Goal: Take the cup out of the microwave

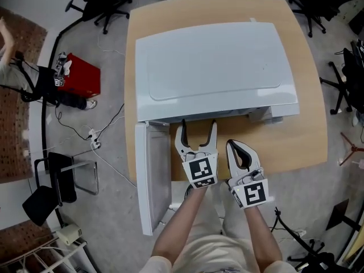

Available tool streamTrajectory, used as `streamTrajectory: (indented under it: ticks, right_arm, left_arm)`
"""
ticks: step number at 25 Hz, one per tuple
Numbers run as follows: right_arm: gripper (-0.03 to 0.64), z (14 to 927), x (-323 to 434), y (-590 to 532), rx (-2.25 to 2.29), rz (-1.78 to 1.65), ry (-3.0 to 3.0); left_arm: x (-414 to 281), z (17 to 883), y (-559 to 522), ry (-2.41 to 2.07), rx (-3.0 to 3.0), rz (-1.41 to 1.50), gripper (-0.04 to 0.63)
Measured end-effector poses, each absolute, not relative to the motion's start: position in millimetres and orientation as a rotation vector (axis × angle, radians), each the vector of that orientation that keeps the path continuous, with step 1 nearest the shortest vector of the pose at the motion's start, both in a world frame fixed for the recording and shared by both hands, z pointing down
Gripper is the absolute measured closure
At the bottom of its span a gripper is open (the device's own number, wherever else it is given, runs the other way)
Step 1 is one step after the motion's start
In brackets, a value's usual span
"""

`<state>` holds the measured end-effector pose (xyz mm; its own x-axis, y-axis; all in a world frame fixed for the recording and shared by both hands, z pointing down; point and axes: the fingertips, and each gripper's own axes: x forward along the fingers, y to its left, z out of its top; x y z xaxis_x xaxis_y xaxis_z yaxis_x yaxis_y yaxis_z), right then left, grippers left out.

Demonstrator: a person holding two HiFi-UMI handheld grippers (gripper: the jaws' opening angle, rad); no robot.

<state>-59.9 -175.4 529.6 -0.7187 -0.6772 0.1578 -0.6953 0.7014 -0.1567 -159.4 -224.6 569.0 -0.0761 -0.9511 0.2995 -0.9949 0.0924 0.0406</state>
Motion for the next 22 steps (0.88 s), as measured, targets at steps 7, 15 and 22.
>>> streamTrajectory:
  ticks: [7,15,22]
  right_arm:
    - [0.612,544.1,-57.5,-178.0,1.153,0.343,-2.789]
    - [0.611,550.6,-62.9,-168.5,1.102,0.390,-2.793]
    - [0.611,554.4,-62.6,-166.5,1.073,0.387,-2.782]
  left_arm:
    - [-170.0,603.3,-280.6,-2.089,1.930,0.274,0.173]
    - [-176.0,612.2,-315.3,-2.107,1.942,0.279,0.161]
    - [-178.2,620.1,-326.0,-2.097,1.953,0.343,0.210]
